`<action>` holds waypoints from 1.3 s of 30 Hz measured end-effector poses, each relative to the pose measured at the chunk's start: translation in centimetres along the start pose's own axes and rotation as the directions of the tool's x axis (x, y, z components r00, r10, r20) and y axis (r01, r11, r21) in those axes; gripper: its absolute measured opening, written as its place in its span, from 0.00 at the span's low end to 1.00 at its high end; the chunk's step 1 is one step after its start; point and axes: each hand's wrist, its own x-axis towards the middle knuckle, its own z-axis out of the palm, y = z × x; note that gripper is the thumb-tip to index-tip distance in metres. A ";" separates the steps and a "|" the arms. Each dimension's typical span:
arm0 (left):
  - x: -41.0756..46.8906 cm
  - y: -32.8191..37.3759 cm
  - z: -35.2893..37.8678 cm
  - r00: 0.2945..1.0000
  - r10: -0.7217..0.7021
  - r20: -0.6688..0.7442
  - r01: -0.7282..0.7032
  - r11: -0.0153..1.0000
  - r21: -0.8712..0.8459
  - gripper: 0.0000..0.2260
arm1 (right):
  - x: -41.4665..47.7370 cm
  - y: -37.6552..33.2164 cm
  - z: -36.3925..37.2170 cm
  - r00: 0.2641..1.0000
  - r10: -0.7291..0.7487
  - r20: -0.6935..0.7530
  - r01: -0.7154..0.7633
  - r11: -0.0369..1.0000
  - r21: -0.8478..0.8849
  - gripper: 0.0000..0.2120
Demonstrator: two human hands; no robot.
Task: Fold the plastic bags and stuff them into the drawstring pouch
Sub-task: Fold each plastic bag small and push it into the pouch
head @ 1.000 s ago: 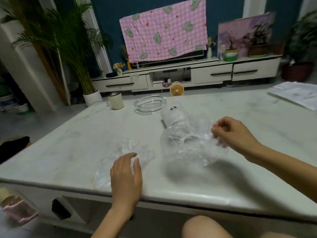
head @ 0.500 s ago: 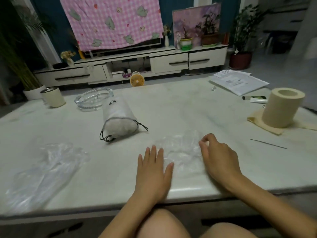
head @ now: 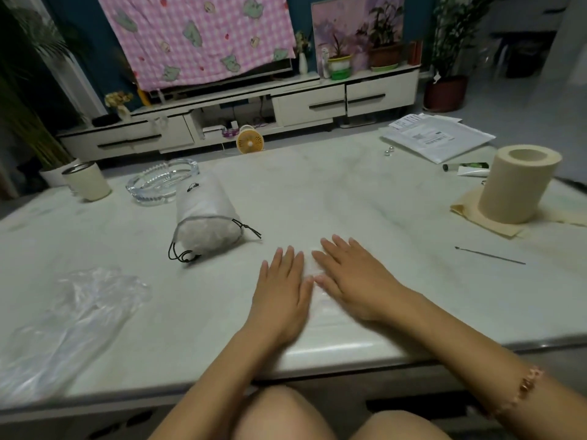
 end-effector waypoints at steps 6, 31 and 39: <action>0.4 -0.7 0.4 0.996 -0.008 0.089 0.003 0.999 0.053 0.29 | -0.1 2.0 0.6 0.990 0.003 0.141 -0.005 1.000 0.013 0.31; -0.1 -2.6 -0.1 0.915 0.014 -0.403 -0.218 0.857 -0.466 0.12 | -1.1 4.0 -1.7 0.950 0.285 -0.126 -0.127 0.723 0.679 0.16; 2.9 -0.7 -0.6 0.906 -0.323 -0.273 0.189 0.887 -0.422 0.21 | 1.1 3.7 -0.7 0.909 0.373 -0.187 -0.256 0.853 0.456 0.19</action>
